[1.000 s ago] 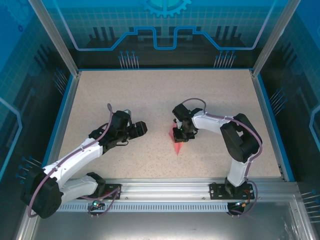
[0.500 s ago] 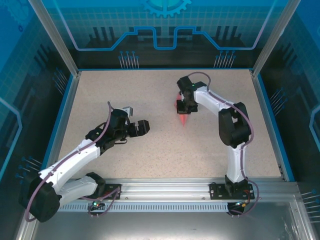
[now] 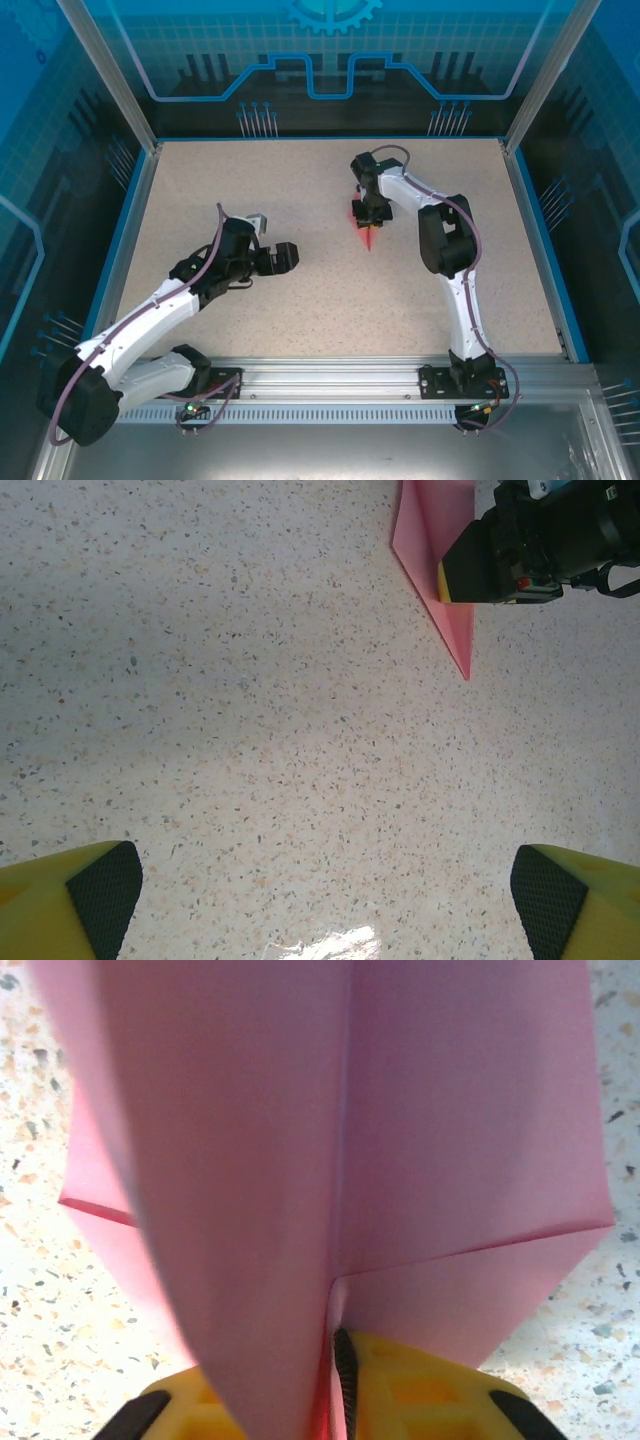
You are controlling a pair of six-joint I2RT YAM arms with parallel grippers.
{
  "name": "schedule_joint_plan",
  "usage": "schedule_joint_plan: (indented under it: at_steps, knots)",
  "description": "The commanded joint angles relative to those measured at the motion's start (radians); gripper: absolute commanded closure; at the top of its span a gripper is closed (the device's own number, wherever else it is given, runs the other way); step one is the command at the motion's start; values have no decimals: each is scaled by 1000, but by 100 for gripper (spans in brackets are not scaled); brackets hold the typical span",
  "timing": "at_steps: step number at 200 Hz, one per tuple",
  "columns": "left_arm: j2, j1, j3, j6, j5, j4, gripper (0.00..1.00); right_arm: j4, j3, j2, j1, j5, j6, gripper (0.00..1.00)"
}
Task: Fold a paper plane with a square sheet of paper (fold left side to right side)
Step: Place the paper plane at the center of the table, then reset both arms
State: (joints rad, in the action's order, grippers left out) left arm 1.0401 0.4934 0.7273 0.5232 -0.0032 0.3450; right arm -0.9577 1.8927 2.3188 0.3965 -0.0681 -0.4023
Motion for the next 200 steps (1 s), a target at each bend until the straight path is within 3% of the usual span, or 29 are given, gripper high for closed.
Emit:
schedule_joint_plan:
  at_steps: [1,76,131,173,200]
  knots:
    - [-7,-7,44,-22,7,25,1,-55,6,40,-11,18,13,77]
    - [47,-38,91,9,56,11,1,-69,3,-36,-1,0,18,72]
    - [67,-151,119,42,136,28,1,-127,-5,-129,15,-31,25,62]
    - [49,-247,141,34,148,45,1,-138,-119,-320,33,-75,47,49]
    - [14,-313,136,5,80,33,1,-63,-262,-510,23,-132,103,38]
